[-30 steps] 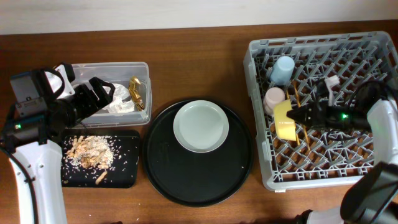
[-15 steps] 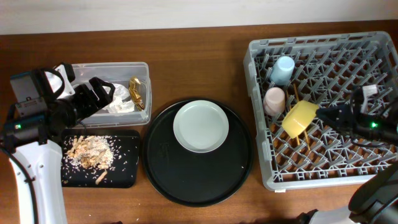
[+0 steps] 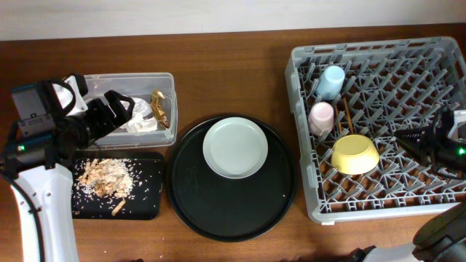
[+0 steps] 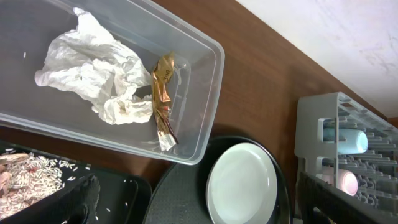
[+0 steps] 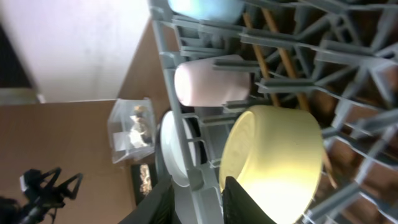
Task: Sort waste into correct bins and load items into the dishwasher rack
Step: 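Carry yellow bowl to rack and set it down with right gripper, then grasp the white plate edge on the round tray with right gripper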
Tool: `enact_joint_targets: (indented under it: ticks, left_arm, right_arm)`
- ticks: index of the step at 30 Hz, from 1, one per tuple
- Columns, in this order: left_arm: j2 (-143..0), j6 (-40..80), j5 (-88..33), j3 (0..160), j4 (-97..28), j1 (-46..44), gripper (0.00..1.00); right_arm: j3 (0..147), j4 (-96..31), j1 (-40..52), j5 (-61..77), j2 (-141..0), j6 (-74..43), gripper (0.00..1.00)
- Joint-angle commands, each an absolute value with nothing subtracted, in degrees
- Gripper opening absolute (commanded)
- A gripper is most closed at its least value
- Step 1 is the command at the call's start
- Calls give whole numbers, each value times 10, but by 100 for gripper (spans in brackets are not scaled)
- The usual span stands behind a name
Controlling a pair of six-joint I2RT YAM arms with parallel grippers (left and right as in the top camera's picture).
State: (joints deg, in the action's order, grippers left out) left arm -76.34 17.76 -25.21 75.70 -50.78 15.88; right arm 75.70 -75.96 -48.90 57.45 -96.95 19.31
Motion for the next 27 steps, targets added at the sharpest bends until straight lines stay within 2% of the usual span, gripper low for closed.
enact_joint_targets:
  ticks: [1,4,7,11,17,21,23,27]
  left_arm:
    - [-759,179,-255,766,-507,161,99]
    - [-759,179,-255,766,-507,161,99]
    - [-759,179,-255,766,-507,161,99]
    - [-759,179,-255,766,-507,161,99]
    - [-759,179,-255,766,-507,161,99]
    - [-759,179,-255,766,-507,161,99]
    - [-759,179,-255,766,-507,161,99]
    - [-759,179,-255,766,-507,161,99]
  right_arm:
    - [814,-783,-438,499,-964,171,28]
    - [847,-793,-363,441,-945,170,28]
    - [869,-791,-239,367,-921,167,30]
    - [870,-761,-73,263,-915,100,34]
    - [869,-672,155,247,-929,28,37]
    - [864,-602,272,211,-949,-21,41]
    - [864,-581,314,185,-964,-32,46]
    - [864,-531,392,139,-1012,-37,48]
